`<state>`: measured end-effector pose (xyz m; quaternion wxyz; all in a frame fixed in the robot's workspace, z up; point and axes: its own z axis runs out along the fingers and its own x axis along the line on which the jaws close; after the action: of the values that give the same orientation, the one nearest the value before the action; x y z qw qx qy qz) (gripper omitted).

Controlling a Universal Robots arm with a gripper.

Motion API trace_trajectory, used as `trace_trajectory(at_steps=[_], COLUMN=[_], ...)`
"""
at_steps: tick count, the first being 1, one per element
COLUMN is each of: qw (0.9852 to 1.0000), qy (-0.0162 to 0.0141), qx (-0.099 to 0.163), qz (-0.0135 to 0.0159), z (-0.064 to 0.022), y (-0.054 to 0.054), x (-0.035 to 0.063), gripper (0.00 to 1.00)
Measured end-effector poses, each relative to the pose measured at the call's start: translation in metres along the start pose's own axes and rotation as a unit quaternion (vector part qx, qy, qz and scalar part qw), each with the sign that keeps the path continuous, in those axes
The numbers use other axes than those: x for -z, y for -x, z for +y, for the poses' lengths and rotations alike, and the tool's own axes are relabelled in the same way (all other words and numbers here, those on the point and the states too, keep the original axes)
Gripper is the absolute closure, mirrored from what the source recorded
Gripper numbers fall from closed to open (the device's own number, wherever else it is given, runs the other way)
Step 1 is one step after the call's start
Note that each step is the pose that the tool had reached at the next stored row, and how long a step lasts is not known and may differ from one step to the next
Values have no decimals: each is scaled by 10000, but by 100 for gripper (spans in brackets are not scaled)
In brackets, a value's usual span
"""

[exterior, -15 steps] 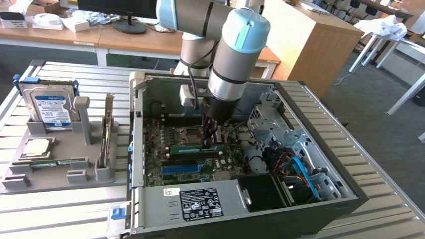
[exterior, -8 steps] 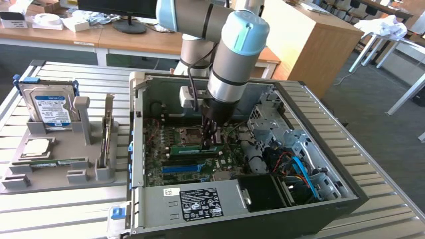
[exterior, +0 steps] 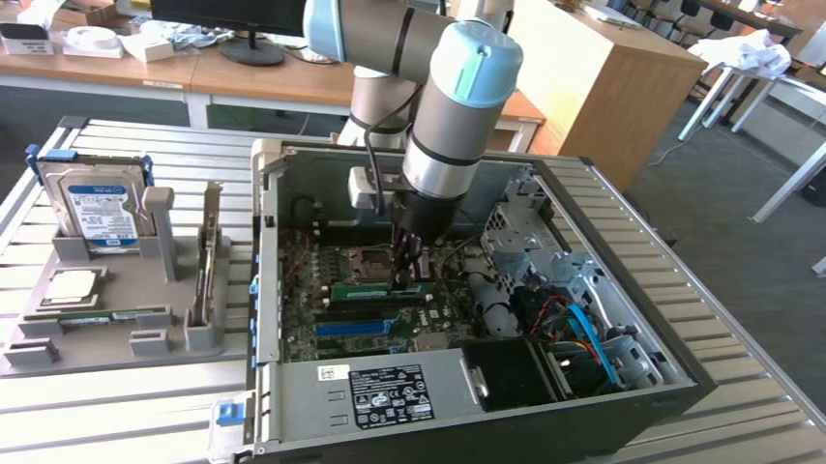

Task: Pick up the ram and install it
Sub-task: 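Insert the ram into the slot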

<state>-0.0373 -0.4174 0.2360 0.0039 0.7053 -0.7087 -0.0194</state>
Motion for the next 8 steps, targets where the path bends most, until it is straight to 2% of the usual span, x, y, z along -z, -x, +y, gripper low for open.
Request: trace_trajectory(at_steps=[8], qw=[10000], qy=[1], qx=[0], qz=[1], z=[0], y=[0], x=[-14], gripper=[89])
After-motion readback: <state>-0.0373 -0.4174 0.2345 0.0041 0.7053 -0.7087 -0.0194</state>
